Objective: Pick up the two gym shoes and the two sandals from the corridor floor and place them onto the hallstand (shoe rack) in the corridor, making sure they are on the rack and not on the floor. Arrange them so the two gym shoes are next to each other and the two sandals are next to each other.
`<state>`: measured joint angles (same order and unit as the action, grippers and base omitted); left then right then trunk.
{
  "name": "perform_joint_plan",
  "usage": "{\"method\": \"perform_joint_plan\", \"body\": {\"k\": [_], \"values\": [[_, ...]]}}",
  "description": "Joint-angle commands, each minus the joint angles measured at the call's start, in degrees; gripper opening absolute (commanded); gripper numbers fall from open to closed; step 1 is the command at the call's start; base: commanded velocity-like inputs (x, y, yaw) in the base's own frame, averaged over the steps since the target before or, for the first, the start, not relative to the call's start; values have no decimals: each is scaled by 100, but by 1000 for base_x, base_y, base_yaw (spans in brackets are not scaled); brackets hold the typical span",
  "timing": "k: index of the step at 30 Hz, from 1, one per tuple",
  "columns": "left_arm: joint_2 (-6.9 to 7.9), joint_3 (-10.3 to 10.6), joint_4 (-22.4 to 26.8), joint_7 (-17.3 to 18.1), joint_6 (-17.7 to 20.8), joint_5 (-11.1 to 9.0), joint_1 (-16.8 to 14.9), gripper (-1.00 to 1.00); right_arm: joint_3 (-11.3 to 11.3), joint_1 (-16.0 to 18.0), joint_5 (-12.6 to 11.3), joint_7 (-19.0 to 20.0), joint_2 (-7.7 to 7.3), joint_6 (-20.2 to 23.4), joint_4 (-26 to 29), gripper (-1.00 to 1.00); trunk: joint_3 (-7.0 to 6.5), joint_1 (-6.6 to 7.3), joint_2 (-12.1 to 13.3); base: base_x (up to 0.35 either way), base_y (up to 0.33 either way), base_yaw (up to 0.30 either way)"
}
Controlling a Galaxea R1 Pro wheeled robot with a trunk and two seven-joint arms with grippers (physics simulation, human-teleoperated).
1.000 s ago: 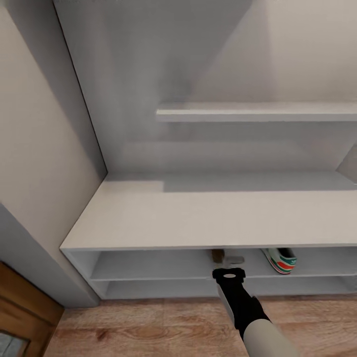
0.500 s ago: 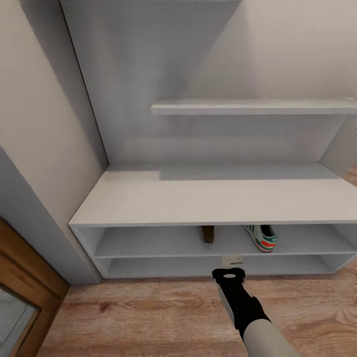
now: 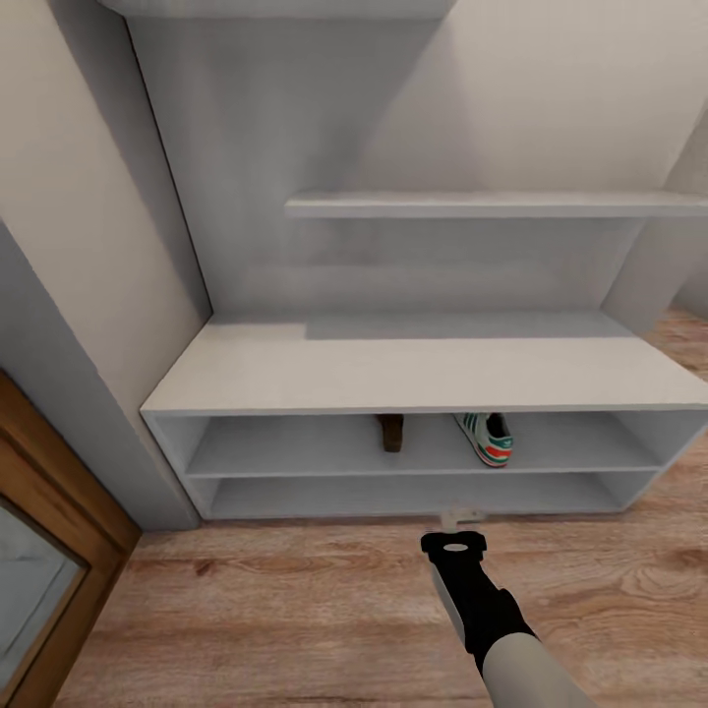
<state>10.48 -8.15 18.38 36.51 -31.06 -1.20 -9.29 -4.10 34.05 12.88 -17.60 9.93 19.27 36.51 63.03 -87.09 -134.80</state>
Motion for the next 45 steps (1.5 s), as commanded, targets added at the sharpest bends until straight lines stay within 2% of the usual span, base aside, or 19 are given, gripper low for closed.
{"method": "perform_joint_plan", "body": {"k": [1,5,6,14,15,21,27,28,37,45], "values": [[-2,-38,-3,58,5,-12,-3,100,-21,2,60,11,6,39,7,100,4,3,-2,-217,-211,0],[0,-38,-2,58,9,-12,-3,100,-21,-2,63,11,6,-62,-5,100,4,3,-2,-203,-219,0],[5,-38,-3,55,11,-12,-3,100,-21,-3,66,11,6,-237,-147,100,4,3,-2,-187,-228,0],[20,-45,-9,49,17,-28,-3,100,-21,-4,73,11,6,-737,-719,100,4,3,-2,-217,-212,0],[31,-46,-9,-1,20,-116,-3,100,-18,-4,74,11,6,-1038,-1020,100,4,3,-2,-266,-163,0],[39,-40,-16,-176,21,-291,-3,100,-14,-4,84,15,6,-1420,-1348,100,4,3,-2,-257,-113,0],[31,-38,-18,-384,10,-358,-3,100,-11,-8,90,14,6,-1684,-1601,100,4,3,-2,-111,-32,0],[23,-38,-25,-633,18,-378,-3,100,1,-10,117,28,6,-2027,-2070,100,4,3,-2,-8,-2,0],[-6,-30,-27,-1071,0,-387,-3,100,8,-13,103,28,-359,-2179,-2360,100,4,3,-2,-2,-1,0],[-3,-29,-28,-1183,2,-389,-3,100,-1,-23,89,10,-573,-2203,-2489,100,4,3,-2,0,0,-1]]}}
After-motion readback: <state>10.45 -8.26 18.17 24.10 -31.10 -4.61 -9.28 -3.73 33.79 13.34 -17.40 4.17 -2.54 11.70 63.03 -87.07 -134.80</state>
